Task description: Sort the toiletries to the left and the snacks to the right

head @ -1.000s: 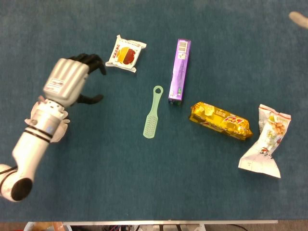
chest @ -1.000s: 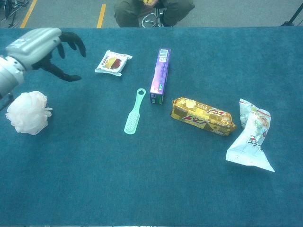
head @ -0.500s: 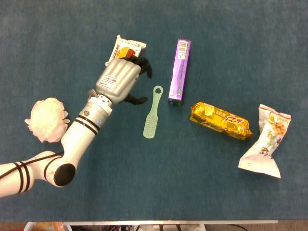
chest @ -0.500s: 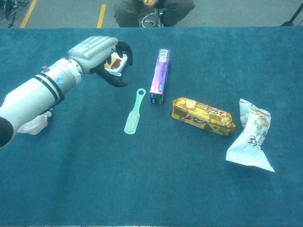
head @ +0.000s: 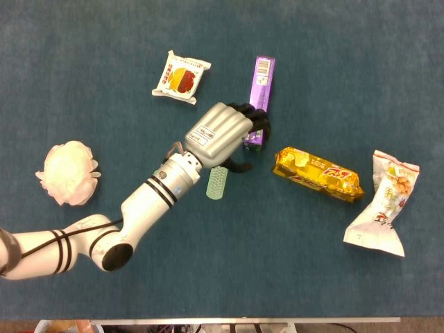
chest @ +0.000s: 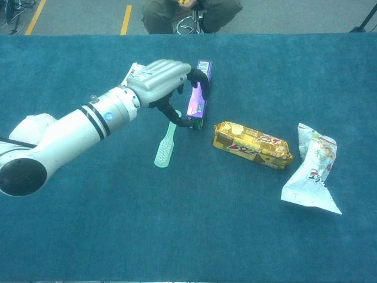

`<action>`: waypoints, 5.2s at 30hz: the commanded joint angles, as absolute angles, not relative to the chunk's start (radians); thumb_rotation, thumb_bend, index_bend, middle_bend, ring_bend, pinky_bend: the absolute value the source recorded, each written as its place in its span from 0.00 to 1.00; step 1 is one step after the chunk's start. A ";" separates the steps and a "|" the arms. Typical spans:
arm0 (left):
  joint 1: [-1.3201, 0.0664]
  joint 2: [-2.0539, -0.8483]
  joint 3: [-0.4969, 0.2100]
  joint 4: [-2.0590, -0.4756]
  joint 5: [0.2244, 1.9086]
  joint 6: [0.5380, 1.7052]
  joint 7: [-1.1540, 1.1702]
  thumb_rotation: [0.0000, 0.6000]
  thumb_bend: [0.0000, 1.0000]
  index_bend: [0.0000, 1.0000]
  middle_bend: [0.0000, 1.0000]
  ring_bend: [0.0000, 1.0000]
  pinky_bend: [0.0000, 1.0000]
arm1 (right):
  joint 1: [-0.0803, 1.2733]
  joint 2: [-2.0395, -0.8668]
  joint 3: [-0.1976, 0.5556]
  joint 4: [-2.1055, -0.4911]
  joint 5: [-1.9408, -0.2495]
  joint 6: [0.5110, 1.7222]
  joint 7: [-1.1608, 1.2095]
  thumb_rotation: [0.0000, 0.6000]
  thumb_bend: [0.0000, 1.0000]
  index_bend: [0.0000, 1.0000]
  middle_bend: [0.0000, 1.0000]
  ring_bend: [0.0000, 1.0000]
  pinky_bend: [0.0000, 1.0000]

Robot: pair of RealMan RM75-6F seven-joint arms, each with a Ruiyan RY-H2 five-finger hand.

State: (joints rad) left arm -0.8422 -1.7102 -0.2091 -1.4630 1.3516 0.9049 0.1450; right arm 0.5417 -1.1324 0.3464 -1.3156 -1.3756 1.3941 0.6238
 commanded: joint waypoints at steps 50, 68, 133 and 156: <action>-0.988 -1.888 -0.175 -1.199 1.418 0.800 -0.190 1.00 0.14 0.42 0.34 0.28 0.38 | 0.518 -1.166 0.326 -1.289 -1.416 1.365 0.696 1.00 0.00 0.40 0.42 0.36 0.52; -0.955 -1.899 -0.150 -1.052 1.388 0.785 -0.257 1.00 0.14 0.42 0.34 0.28 0.38 | 0.522 -1.188 0.320 -1.264 -1.422 1.355 0.702 1.00 0.00 0.40 0.42 0.36 0.52; -0.964 -1.832 -0.363 -1.179 0.804 0.866 0.558 0.56 0.14 0.32 0.27 0.26 0.38 | 0.510 -1.239 0.306 -1.176 -1.413 1.333 0.796 1.00 0.00 0.40 0.42 0.36 0.52; -1.025 -1.885 -0.311 -1.126 0.594 0.952 0.781 0.36 0.14 0.24 0.22 0.24 0.38 | 0.498 -1.239 0.297 -1.166 -1.417 1.334 0.802 1.00 0.00 0.40 0.42 0.36 0.52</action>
